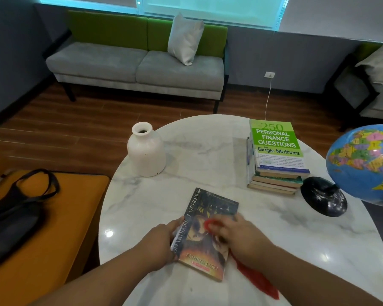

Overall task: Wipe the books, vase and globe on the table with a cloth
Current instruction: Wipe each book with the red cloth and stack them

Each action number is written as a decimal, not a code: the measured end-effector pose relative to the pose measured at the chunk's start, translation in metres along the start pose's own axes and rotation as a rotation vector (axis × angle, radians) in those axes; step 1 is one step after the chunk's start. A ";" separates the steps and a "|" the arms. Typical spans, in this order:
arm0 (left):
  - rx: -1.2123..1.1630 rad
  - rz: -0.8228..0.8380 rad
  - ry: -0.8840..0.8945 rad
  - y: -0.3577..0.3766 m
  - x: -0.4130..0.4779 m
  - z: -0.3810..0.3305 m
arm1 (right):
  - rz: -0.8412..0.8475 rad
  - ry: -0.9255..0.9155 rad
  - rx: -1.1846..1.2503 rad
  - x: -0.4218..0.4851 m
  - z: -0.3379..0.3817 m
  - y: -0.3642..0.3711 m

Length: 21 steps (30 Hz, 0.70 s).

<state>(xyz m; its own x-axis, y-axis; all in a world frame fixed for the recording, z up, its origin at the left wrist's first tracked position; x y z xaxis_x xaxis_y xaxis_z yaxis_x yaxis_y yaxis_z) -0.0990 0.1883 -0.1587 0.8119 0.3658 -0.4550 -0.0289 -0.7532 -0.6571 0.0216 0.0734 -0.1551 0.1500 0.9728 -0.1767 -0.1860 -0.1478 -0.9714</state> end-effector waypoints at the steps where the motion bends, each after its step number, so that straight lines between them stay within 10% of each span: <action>1: -0.010 0.003 0.005 0.001 0.000 0.000 | -0.028 0.177 0.062 0.001 -0.031 -0.006; 5: -0.036 0.003 0.013 0.000 -0.001 -0.001 | -0.014 0.398 0.075 0.008 -0.060 -0.020; 12: -0.020 0.004 -0.026 0.002 0.002 0.005 | 0.160 -0.250 0.033 0.015 0.079 -0.001; 18: -0.010 -0.009 -0.005 0.003 0.004 0.007 | 0.038 0.345 0.056 0.047 -0.034 -0.021; 21: -0.061 -0.011 -0.049 0.004 0.004 0.015 | 0.051 0.275 0.003 0.054 -0.009 -0.017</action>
<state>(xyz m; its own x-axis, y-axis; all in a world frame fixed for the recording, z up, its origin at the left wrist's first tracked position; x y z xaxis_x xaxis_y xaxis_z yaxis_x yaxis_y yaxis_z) -0.1050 0.1955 -0.1721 0.7823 0.3995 -0.4779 0.0166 -0.7803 -0.6252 0.0416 0.1272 -0.1496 0.3983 0.8789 -0.2625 -0.2028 -0.1947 -0.9597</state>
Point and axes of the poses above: each hand's wrist, its own x-axis towards the middle knuckle, its own y-axis out of the palm, z = x × y, the point moved 10 cm from there along x, towards the middle knuckle, and after that the axes turned 2 degrees about -y, right-handed, at the moved point
